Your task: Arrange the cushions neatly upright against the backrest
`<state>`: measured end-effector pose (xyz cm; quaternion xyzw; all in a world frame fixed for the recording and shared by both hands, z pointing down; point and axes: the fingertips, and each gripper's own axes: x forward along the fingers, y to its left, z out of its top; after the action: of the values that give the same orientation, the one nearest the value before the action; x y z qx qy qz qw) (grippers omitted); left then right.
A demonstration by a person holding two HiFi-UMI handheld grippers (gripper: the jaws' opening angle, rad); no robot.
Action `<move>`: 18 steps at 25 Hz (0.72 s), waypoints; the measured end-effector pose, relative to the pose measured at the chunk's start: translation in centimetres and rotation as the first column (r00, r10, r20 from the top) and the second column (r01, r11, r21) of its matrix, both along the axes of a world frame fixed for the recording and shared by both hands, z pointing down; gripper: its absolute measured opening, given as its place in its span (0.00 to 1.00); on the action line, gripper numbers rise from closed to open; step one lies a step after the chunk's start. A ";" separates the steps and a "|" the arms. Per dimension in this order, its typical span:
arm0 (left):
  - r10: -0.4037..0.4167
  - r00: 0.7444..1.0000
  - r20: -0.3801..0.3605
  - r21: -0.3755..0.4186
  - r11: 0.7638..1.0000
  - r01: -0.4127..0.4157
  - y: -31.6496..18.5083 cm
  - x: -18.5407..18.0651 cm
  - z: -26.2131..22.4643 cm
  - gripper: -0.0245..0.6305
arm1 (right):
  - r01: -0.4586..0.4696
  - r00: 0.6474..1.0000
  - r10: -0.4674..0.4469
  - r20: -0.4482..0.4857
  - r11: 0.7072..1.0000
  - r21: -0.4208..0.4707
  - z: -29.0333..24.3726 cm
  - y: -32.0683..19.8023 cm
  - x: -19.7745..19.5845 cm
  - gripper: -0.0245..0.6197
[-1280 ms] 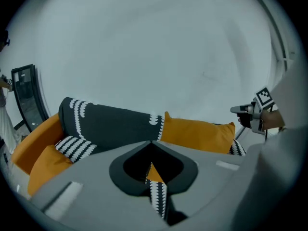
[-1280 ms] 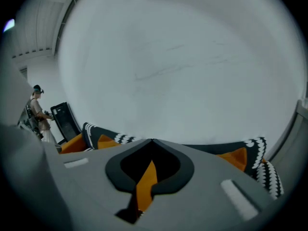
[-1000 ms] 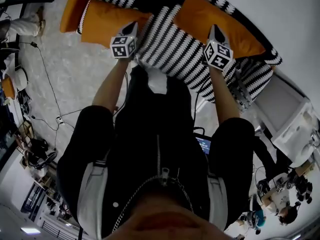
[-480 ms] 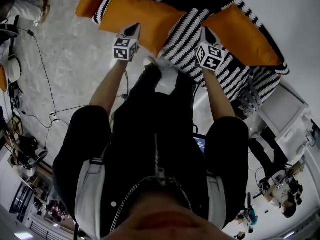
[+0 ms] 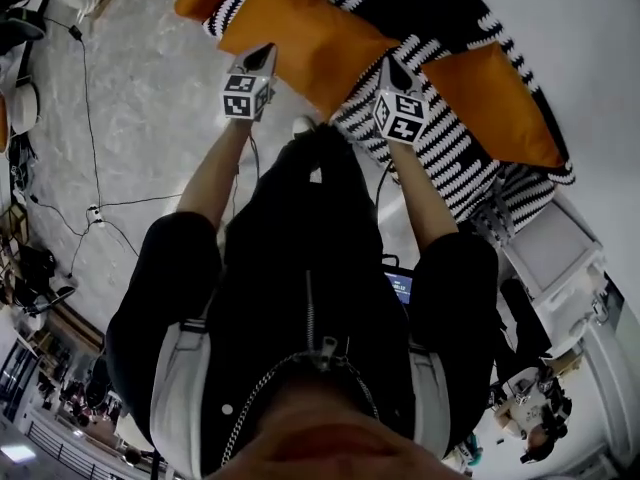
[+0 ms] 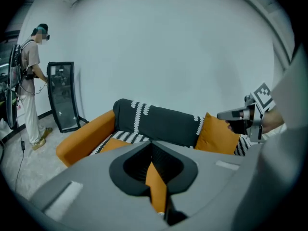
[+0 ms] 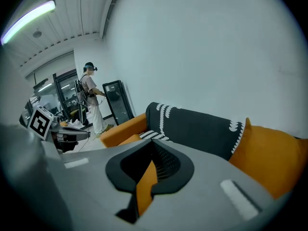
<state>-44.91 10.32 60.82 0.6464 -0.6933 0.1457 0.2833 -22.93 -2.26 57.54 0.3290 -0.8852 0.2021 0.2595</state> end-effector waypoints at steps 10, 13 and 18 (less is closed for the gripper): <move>-0.030 0.999 -0.041 -0.038 0.999 0.029 1.5 -6.0 1.8 0.05 | -0.043 0.998 0.040 -0.056 0.998 -0.049 2.4 1.3 -3.5 0.04; 0.035 0.997 -0.069 -0.060 0.997 -0.039 3.0 -8.0 3.4 0.05 | -0.091 0.993 0.087 -0.079 0.995 -0.047 3.3 3.1 -5.0 0.04; 0.191 0.981 -0.005 -0.078 0.978 -0.191 5.2 -13.1 5.3 0.05 | -0.258 0.963 0.255 -0.085 0.966 -0.031 3.8 5.3 -7.5 0.04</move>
<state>-57.97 15.55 66.16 0.6983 -0.6219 0.2001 0.2924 -30.40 3.09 61.30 0.4431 -0.8196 0.2393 0.2733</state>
